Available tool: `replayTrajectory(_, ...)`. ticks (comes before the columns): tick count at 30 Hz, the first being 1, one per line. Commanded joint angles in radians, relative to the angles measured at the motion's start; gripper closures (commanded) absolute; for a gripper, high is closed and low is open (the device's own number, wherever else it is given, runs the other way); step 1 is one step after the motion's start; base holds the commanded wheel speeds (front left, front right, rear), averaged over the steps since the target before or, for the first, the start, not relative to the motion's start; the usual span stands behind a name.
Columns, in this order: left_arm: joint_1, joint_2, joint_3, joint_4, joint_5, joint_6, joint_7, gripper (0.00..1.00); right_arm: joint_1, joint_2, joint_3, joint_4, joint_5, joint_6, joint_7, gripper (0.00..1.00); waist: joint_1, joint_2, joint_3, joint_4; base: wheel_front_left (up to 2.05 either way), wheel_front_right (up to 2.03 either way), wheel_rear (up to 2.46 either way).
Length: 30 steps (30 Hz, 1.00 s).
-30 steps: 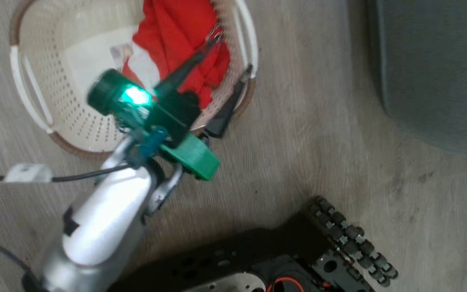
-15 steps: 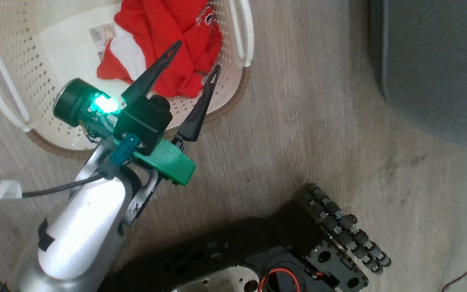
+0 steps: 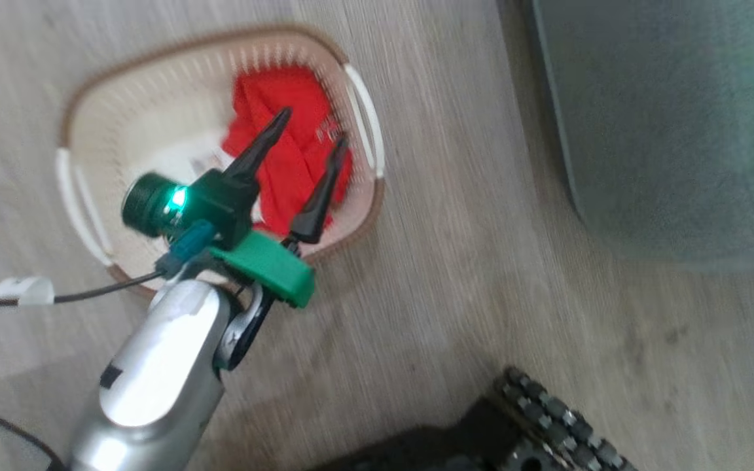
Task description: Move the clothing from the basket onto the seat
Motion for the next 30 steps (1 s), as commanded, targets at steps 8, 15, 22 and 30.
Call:
replayTrajectory(8,0.109,-0.031,0.144,0.16,-0.093,0.008,-0.078,0.0,0.353,0.067,0.174,-0.274,-0.016,0.0,-0.004,0.0,0.0002,0.0,-0.386,0.175,0.0,0.0,0.0)
replayTrajectory(15,0.196,-0.055,0.261,0.192,-0.071,0.001,-0.081,0.0,0.521,0.114,0.247,-0.385,-0.056,0.0,-0.004,0.0,0.0002,0.0,-0.512,0.275,0.0,0.0,0.0)
replayTrajectory(22,0.284,-0.089,0.374,0.19,-0.019,-0.016,-0.081,0.0,0.637,0.144,0.295,-0.409,-0.112,0.0,-0.004,0.0,0.0002,0.0,-0.61,0.345,0.0,0.0,0.0)
replayTrajectory(30,0.363,-0.126,0.468,0.168,0.02,-0.032,-0.082,0.0,0.743,0.176,0.315,-0.406,-0.151,0.0,-0.004,0.0,0.0002,0.0,-0.689,0.38,0.0,0.0,0.0)
